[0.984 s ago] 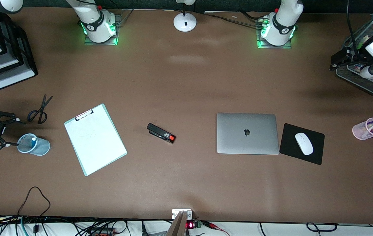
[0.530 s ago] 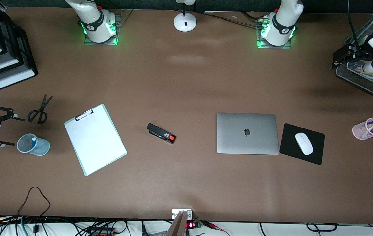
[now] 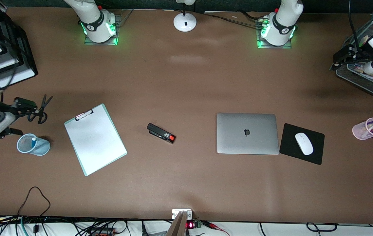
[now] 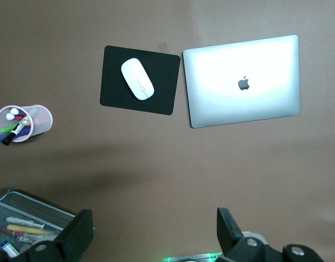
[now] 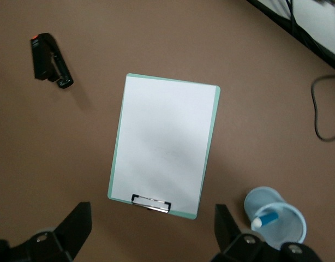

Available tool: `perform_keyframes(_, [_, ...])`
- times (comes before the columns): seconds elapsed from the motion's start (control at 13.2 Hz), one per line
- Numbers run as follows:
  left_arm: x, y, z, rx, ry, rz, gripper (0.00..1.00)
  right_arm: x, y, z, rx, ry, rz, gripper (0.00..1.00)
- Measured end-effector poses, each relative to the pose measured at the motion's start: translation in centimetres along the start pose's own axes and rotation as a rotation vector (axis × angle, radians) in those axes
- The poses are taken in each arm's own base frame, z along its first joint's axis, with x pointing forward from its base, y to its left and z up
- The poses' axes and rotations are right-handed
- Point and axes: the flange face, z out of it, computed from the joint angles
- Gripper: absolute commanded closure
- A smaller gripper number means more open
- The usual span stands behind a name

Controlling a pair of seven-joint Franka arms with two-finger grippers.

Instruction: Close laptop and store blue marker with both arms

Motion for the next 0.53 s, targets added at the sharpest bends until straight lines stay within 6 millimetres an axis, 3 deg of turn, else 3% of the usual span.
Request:
perform_keyframes(0.15, [0.2,0.0,0.0,0.000,0.001,0.000,0.00,1.5,-4.1,-0.5,-0.042,-0.073,0.169,0.00])
perform_keyframes(0.3, [0.3,-0.1,0.1,-0.001,-0.001,-0.001,0.00,1.9,-7.3,-0.8,-0.042,-0.138,0.348,0.00])
perform_keyframes(0.53, [0.4,-0.1,0.0,0.000,0.004,-0.003,0.00,0.4,-7.8,-1.9,-0.043,-0.190,0.498,0.00])
